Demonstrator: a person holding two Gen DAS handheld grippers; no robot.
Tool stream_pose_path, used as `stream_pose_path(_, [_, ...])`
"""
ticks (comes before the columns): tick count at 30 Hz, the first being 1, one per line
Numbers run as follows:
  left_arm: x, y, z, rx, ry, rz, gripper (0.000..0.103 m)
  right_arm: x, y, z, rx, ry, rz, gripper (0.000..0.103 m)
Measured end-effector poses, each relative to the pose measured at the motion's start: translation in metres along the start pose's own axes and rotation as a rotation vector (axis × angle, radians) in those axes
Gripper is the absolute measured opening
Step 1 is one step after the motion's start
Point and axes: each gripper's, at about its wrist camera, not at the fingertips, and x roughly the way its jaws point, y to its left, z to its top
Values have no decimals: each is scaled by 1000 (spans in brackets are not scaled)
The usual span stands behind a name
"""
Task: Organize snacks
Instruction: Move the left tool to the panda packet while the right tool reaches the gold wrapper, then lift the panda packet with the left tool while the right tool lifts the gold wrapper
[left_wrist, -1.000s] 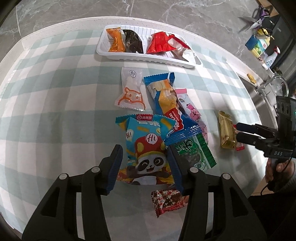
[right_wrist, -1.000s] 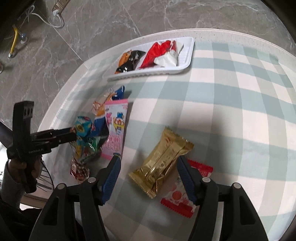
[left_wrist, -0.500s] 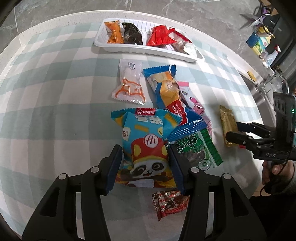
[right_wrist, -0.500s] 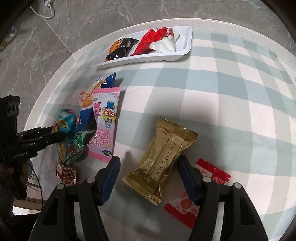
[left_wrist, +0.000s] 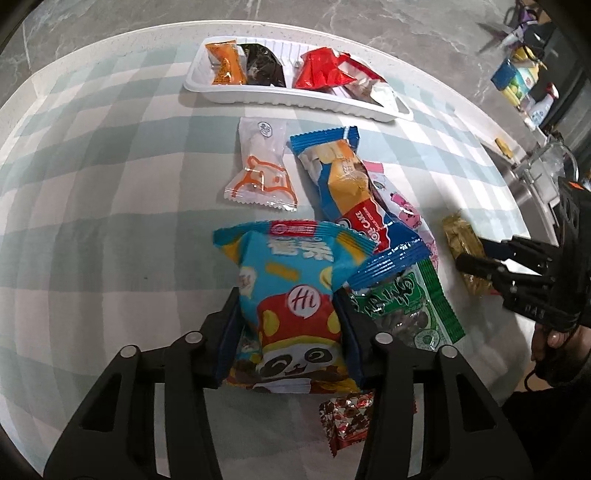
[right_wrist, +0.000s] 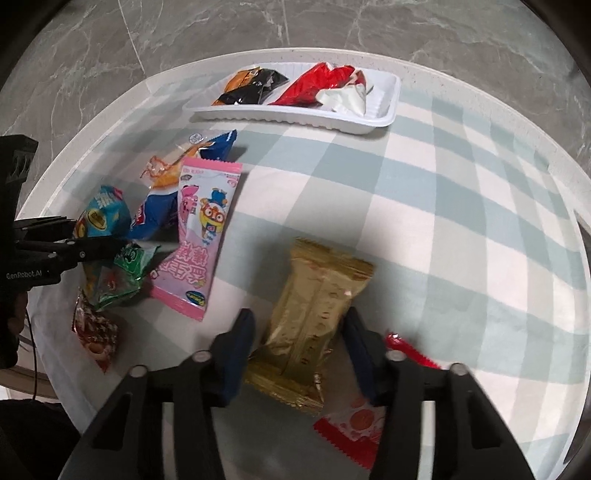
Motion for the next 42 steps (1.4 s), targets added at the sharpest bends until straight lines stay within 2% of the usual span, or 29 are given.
stream_pose_path(1, [-1,3,0,-12,-2,-10,42,-1,-6,1,29,1,29,34])
stream_pose_path(13, [-18,30,4,-137,-37,-99,42,-7,-59,0,354,-6,306,33])
stream_pose_path(17, [-26,39,10,-179,-58,-132,42,-11,-69,2,418,-21,364,33])
stream_pose_path(28, [-40,54,42,-235,-110,-192,42,-13,-77,26,472,-55,441,33])
stream_pose_path(42, [-34,60,112,-193,-134,-187,42,-6,-89,77,467,-98,460,33])
